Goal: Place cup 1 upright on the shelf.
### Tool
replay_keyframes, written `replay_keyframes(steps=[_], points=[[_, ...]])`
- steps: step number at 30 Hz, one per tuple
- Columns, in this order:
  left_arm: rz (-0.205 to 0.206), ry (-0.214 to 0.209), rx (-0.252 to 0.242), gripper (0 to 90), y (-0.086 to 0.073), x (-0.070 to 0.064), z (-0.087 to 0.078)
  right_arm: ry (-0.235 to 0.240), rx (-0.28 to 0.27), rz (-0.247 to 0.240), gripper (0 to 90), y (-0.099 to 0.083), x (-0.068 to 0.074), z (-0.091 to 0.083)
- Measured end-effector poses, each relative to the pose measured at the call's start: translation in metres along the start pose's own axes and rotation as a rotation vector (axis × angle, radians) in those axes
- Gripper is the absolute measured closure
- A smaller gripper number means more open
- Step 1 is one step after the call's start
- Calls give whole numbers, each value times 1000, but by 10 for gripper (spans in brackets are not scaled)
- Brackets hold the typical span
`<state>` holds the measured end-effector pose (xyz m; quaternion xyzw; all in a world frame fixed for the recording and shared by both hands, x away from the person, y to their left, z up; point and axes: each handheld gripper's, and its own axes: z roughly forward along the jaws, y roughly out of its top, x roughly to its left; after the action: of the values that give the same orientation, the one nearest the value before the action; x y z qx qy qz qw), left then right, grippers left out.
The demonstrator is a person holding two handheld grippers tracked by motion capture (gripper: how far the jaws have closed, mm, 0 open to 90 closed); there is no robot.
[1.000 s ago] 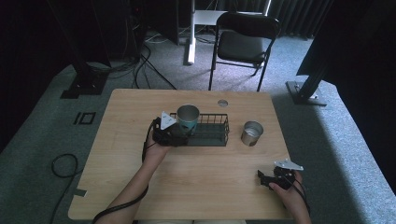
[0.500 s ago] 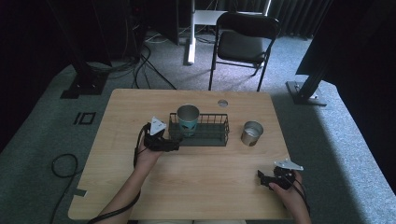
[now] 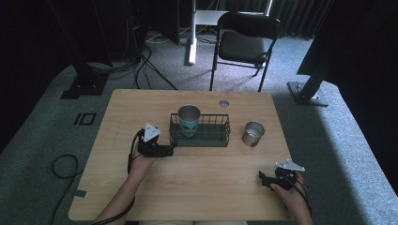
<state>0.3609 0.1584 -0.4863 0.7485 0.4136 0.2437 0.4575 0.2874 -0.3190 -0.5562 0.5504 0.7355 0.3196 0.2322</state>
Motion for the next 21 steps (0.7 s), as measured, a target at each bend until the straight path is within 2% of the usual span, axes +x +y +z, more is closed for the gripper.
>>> replay_keyframes(steps=[5, 11, 19, 21], points=[[3, -3, 6, 13, -7, 2, -2, 0, 0, 0, 123, 0, 0, 0], [-22, -5, 21, 13, -15, 5, -9, 0, 0, 0, 123, 0, 0, 0], [-18, 11, 47, 13, -26, 12, -18, 0, 0, 0, 123, 0, 0, 0], [-15, 23, 66, 13, -32, 16, -21, 0, 0, 0, 123, 0, 0, 0]])
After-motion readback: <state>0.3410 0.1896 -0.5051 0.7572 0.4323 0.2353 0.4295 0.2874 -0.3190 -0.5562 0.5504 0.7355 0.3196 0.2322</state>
